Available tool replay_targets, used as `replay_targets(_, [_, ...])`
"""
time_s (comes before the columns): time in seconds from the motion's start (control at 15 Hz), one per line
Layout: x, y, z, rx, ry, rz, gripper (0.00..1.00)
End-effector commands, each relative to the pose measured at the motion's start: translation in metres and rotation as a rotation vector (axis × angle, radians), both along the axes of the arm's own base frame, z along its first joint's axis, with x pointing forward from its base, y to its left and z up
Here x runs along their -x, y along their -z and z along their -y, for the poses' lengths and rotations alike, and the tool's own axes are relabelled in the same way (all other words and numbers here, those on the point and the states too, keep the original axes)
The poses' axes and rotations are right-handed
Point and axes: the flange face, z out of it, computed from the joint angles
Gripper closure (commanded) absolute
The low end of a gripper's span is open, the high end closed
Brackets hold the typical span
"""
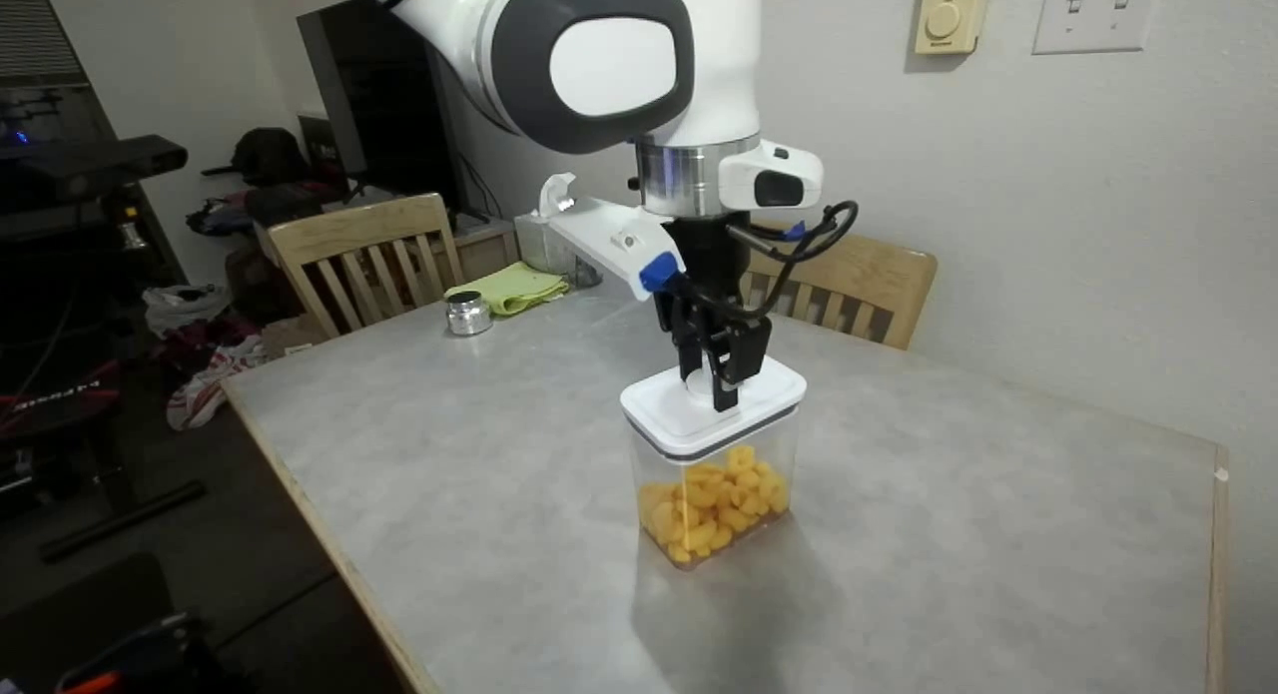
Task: Place the lid on the container and push the button
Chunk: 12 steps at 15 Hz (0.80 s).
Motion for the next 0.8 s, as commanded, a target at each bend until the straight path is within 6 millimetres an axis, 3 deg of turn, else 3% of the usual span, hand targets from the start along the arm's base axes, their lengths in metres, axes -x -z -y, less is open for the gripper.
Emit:
replay_targets(0.0, [-0.0030, 0.0015, 0.0012, -0.032, -0.071, 0.043, 0.71])
replay_targets(0.47, [-0.0001, 0.0017, 0.0056, -0.019, -0.330, 0.060, 0.71])
replay_targets(0.53, [0.0005, 0.0017, 0.0066, -0.016, -0.339, 0.059, 0.57])
replay_targets(0.6, [0.0008, 0.0017, 0.0072, -0.012, -0.343, 0.060, 0.21])
replay_targets(0.73, [0.0017, -0.0006, 0.0052, -0.009, -0.338, 0.066, 0.14])
